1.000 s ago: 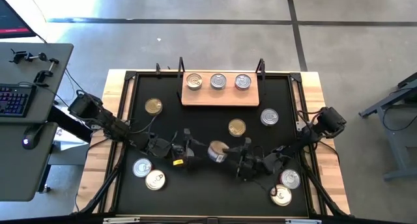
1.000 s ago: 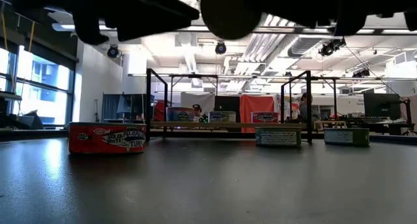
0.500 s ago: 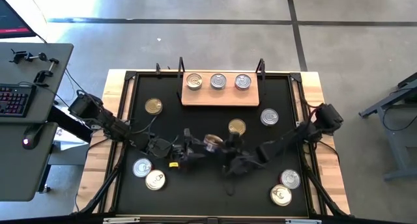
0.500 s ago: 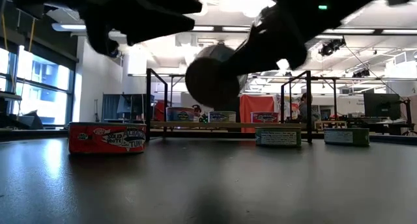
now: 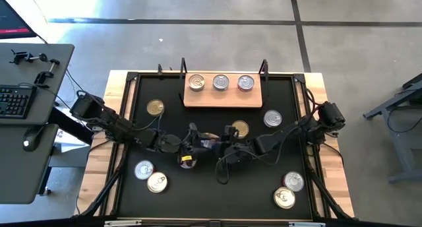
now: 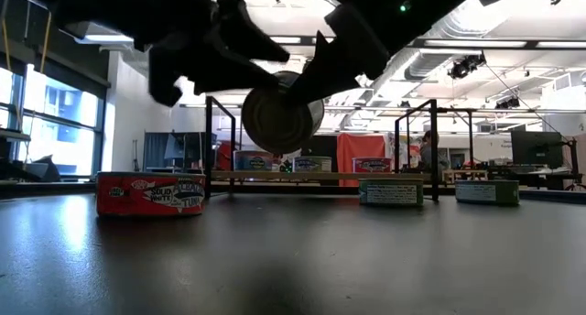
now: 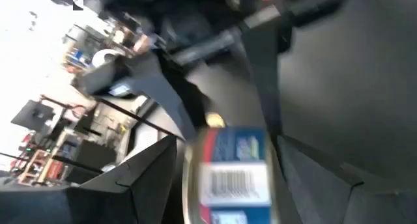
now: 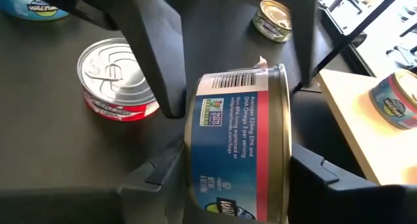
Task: Stack canned seafood by type on shelf
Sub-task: Put the top left blue canned tuna on the lower right shelf
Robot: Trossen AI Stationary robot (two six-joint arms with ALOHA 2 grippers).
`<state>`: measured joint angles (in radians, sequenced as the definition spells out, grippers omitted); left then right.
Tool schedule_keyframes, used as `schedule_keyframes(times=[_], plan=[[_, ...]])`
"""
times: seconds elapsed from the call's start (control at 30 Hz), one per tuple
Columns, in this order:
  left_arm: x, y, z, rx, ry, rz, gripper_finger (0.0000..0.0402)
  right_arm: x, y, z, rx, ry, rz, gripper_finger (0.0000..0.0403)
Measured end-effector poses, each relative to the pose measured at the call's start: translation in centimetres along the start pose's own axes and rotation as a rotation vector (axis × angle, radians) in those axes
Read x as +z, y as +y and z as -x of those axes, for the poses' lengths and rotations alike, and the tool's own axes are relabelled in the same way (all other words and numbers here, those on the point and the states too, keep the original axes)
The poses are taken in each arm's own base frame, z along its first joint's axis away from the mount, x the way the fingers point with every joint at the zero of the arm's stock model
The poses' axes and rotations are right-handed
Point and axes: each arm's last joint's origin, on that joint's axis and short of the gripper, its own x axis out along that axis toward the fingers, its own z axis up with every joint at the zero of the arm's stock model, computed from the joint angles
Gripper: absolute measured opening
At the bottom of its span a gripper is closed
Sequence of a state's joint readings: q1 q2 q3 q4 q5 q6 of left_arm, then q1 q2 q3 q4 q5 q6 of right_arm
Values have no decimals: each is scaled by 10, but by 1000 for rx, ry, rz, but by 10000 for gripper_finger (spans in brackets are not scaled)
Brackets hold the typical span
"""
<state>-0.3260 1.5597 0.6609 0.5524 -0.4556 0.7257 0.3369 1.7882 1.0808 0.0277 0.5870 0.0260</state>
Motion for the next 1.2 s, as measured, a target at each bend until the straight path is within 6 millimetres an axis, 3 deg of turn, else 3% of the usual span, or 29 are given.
schedule_keyframes(times=[0.37, 0.53, 0.6, 0.73, 0.87, 1.0, 1.07, 1.2], plan=[[-12, 2, -4, -28, 79, 35, 255, 3, 0, -1, 41, -27, -16, 168], [-12, 1, -5, -63, 50, 75, 210, 3, 0, -1, 44, -30, -13, 168], [-12, 1, -5, -66, 45, 104, 176, 3, 0, 0, 36, -29, -9, 181], [-13, 1, -4, -66, 56, 151, 173, 3, 0, 0, 51, -23, -13, 236], [-14, 4, 5, -15, 83, 171, 173, 2, -4, 23, 41, 47, -21, 261], [-23, 13, 25, 14, -47, 258, 173, -29, 3, 37, -22, 26, 7, 260], [-30, 16, 37, -14, -187, 313, 173, -49, 7, 38, -35, -58, -6, 258], [-49, 21, 57, -52, -473, 358, 173, -66, 3, 31, -42, -355, -81, 258]])
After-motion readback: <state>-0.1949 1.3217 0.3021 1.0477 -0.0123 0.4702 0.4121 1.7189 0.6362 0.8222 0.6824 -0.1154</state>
